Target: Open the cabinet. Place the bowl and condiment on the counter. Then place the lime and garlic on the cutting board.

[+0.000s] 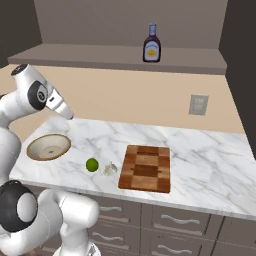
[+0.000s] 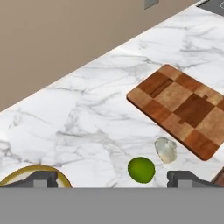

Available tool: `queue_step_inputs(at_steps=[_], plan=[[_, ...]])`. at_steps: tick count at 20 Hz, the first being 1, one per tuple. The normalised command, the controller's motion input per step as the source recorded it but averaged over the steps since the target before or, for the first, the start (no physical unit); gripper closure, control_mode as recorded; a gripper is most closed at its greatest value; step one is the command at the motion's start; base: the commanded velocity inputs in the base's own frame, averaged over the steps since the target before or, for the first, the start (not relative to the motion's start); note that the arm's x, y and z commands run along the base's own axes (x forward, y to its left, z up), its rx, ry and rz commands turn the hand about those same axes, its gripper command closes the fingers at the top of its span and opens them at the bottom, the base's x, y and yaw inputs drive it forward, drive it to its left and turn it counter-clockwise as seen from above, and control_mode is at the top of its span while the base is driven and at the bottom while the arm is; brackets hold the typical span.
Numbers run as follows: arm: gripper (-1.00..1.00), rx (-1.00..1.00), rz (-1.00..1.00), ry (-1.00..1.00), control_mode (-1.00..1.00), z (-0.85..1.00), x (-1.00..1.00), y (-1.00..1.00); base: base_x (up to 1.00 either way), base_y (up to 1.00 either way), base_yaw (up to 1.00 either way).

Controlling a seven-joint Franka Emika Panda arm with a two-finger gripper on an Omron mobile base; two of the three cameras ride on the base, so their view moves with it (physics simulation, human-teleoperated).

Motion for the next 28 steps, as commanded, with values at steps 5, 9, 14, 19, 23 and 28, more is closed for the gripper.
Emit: queue_step_inputs(at_steps=[5, 9, 14, 19, 23, 28], plan=[[-1.0, 0.0, 0.04, -0.02, -1.0, 0.0, -0.28, -0.16, 0.0, 0.0, 0.0], [-1.0, 0.06, 0.01, -0.07, -1.0, 0.01, -0.71, -0.49, 0.0, 0.0, 0.0], [-1.0, 0.02, 0.0, -0.03, -1.0, 0.05, -0.96, -0.55, 0.0, 0.0, 0.0], [-1.0, -0.01, 0.04, 0.05, -1.0, 0.09, -0.88, -0.38, 0.0, 0.0, 0.0], [-1.0, -0.05, 0.07, 0.07, -1.0, 0.59, -0.47, -0.23, 0.0, 0.0, 0.0], [-1.0, -0.05, 0.09, 0.0, -1.0, 0.9, -0.47, -0.27, 0.0, 0.0, 0.0]])
